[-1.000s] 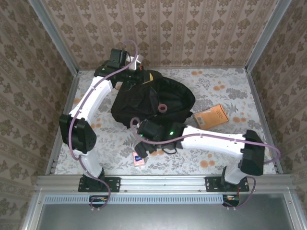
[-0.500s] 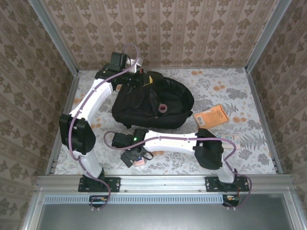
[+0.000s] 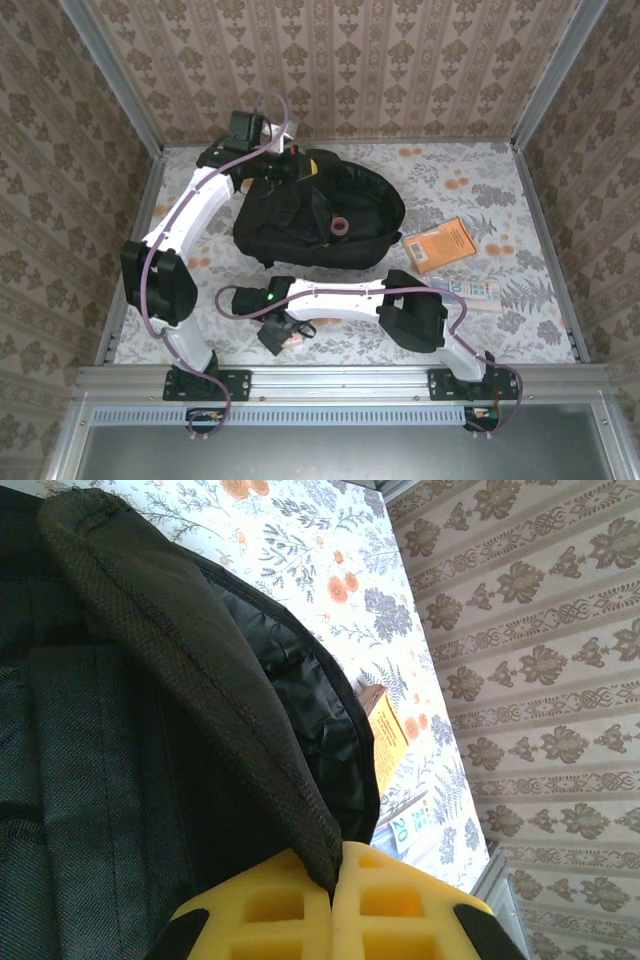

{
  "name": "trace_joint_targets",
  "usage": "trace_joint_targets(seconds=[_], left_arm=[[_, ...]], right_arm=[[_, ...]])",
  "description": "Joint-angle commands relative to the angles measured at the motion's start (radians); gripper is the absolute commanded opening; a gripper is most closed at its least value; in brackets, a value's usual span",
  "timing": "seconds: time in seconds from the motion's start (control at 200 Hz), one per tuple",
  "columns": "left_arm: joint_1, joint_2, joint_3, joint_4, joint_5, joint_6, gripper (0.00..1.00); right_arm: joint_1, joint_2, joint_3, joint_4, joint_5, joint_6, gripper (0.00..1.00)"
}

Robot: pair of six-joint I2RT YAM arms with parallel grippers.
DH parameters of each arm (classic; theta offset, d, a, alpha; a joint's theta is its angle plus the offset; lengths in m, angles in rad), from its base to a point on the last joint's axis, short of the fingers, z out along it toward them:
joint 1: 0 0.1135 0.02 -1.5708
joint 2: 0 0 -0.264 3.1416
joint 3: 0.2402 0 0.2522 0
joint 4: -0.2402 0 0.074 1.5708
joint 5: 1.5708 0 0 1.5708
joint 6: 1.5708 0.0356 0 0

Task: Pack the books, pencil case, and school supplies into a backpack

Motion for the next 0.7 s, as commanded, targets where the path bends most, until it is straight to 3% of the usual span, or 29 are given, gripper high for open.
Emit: trace_joint_targets(seconds=[0.0,0.36,0.69], left_arm=[[0.008,-0.03,-0.008,0.021,0.002,0.024,0.0],[0.022,-0.024,-0.009,0.026,0.009,0.019,0.0],[0.022,-0.023,-0.008,0.026,0.017,0.019,0.0]], right_arm=[[-0.005,0.019,-0.025,-0.01,0.014,-0.008,1.0],[-0.046,-0.086,-0.221,0.136,-0.141,0.008,0.78],[-0.046,-0.119,-0.244,0.194,-0.187,-0.027,0.6]])
